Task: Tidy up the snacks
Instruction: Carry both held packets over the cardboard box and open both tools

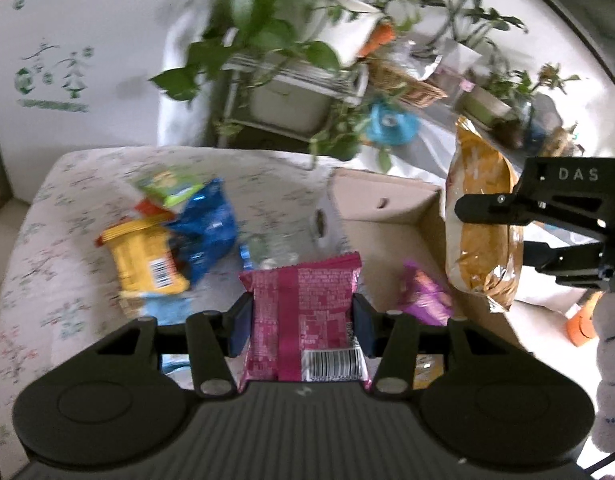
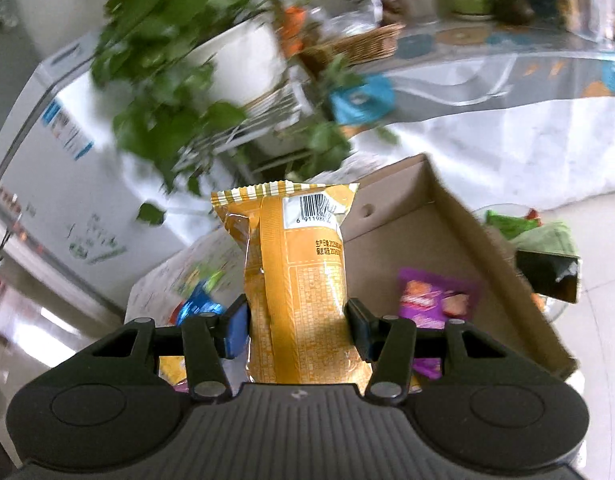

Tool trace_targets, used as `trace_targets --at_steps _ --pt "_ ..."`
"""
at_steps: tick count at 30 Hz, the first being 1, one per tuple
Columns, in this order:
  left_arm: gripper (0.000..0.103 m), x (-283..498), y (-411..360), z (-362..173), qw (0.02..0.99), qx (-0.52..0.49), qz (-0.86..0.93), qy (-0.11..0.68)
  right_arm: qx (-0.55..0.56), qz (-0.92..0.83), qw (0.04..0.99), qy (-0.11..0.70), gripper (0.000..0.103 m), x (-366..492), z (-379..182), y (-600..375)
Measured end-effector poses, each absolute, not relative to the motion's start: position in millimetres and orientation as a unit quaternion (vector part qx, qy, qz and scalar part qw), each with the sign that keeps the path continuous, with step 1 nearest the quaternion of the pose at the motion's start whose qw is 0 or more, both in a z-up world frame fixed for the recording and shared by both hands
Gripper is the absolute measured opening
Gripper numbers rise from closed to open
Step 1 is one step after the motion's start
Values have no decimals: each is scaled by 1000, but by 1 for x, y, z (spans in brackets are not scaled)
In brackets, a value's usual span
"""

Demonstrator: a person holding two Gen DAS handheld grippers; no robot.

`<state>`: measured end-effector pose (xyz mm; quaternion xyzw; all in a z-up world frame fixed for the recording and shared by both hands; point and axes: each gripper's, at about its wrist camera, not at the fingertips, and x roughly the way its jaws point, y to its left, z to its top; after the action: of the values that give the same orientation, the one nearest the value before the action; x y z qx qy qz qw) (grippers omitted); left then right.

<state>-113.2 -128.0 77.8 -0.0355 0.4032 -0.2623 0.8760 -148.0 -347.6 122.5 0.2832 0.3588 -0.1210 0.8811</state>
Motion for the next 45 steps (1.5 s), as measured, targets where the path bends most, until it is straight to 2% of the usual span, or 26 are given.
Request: trace_targets --at_steps 21,24,28,32,35,45 --pt "51 -95 -246 66 849 -2 -318 421 352 -216 842 349 58 -176 108 -394" --pt "58 -91 -252 62 849 8 -311 427 373 -214 833 347 59 -177 104 -400" --pt "78 -87 -247 63 849 1 -311 427 391 -227 824 342 67 -178 102 -404" --pt "79 -84 -239 70 850 7 -320 418 395 -230 823 337 73 -178 104 -404" --pt "84 -79 -227 72 852 8 -314 419 401 -224 822 337 75 -177 102 -403" --pt "85 -58 -168 72 861 9 -277 427 376 -189 838 346 83 -160 105 -384"
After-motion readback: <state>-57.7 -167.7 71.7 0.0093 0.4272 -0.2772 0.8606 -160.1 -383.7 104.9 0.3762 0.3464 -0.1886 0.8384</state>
